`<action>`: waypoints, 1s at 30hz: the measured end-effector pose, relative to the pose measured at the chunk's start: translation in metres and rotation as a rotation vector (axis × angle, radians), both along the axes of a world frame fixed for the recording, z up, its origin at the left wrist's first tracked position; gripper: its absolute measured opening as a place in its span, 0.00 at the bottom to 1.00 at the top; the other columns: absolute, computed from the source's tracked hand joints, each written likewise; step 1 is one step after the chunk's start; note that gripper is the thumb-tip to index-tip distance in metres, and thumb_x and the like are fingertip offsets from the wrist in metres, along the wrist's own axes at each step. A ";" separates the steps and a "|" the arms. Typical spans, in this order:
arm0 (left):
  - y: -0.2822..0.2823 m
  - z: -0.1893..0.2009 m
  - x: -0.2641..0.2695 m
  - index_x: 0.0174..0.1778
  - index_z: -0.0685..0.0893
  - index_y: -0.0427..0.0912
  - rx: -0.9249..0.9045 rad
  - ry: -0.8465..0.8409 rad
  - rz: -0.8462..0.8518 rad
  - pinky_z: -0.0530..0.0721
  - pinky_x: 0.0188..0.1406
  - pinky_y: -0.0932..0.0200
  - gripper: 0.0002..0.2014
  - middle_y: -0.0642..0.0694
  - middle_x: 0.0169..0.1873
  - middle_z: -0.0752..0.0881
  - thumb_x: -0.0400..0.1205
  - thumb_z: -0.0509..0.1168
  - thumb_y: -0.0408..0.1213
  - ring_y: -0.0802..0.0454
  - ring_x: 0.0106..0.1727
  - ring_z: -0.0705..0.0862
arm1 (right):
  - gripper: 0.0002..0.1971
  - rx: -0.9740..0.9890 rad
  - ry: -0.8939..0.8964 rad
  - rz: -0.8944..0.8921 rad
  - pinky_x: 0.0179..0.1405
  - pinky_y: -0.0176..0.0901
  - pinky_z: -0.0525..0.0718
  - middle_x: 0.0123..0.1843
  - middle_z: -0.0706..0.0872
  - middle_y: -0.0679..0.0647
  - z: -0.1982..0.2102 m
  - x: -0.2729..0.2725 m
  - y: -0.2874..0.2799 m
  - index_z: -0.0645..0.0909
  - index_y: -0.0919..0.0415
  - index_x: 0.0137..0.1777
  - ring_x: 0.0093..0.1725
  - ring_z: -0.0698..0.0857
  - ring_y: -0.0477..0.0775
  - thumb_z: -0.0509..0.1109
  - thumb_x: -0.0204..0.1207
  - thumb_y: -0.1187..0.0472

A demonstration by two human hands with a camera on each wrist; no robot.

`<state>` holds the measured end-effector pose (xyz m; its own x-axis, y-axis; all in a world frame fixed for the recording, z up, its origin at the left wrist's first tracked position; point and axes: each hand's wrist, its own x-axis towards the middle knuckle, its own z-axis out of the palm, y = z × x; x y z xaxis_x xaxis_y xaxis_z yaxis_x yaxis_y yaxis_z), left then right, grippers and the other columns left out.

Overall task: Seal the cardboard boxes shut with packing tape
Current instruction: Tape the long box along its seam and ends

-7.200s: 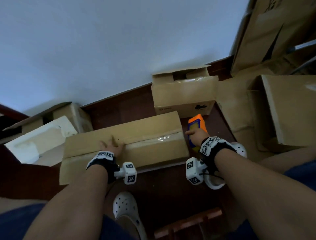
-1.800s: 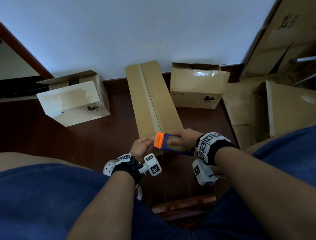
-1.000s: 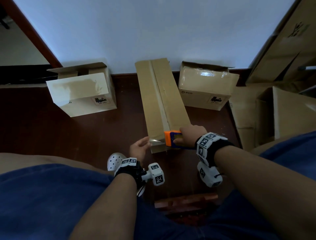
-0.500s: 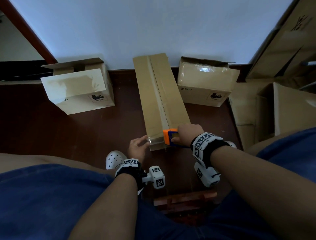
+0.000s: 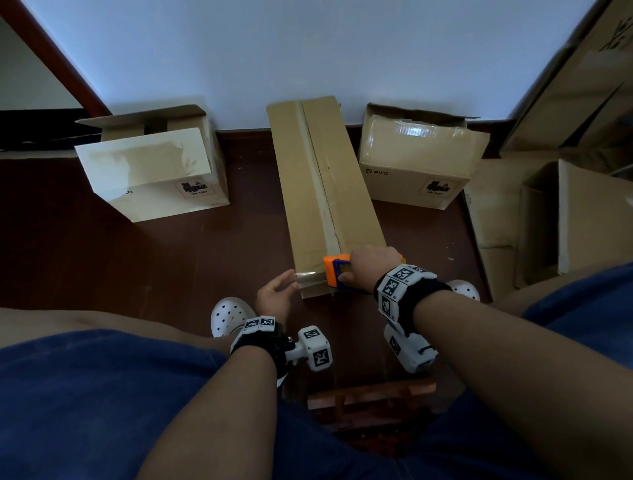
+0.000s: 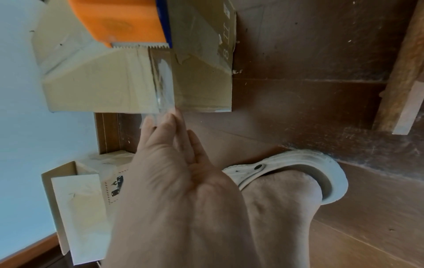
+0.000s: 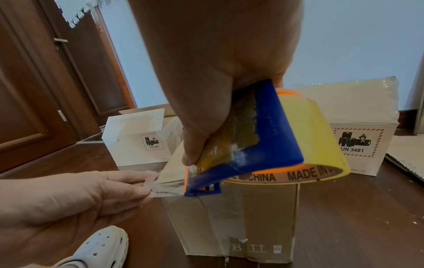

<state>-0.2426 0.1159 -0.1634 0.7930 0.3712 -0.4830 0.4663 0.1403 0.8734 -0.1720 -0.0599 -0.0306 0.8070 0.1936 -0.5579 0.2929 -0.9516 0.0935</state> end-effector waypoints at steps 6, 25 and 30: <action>0.000 -0.003 0.003 0.54 0.89 0.52 -0.015 -0.001 0.006 0.81 0.68 0.48 0.17 0.53 0.48 0.92 0.75 0.72 0.26 0.55 0.55 0.88 | 0.22 -0.011 0.007 0.001 0.29 0.42 0.70 0.33 0.75 0.50 -0.001 0.003 0.002 0.78 0.57 0.41 0.36 0.78 0.52 0.63 0.78 0.37; -0.001 -0.008 0.008 0.57 0.89 0.47 0.201 0.019 -0.004 0.78 0.67 0.56 0.15 0.46 0.62 0.79 0.75 0.75 0.32 0.51 0.63 0.80 | 0.20 -0.019 0.020 0.042 0.28 0.41 0.71 0.31 0.75 0.50 0.002 0.005 0.008 0.78 0.58 0.41 0.35 0.78 0.51 0.62 0.81 0.41; 0.000 -0.007 0.008 0.52 0.88 0.55 0.235 0.030 -0.031 0.74 0.64 0.61 0.13 0.47 0.64 0.76 0.75 0.75 0.34 0.53 0.64 0.77 | 0.20 -0.023 0.036 0.030 0.24 0.40 0.68 0.31 0.76 0.50 0.001 0.007 0.009 0.78 0.57 0.41 0.30 0.74 0.49 0.62 0.80 0.41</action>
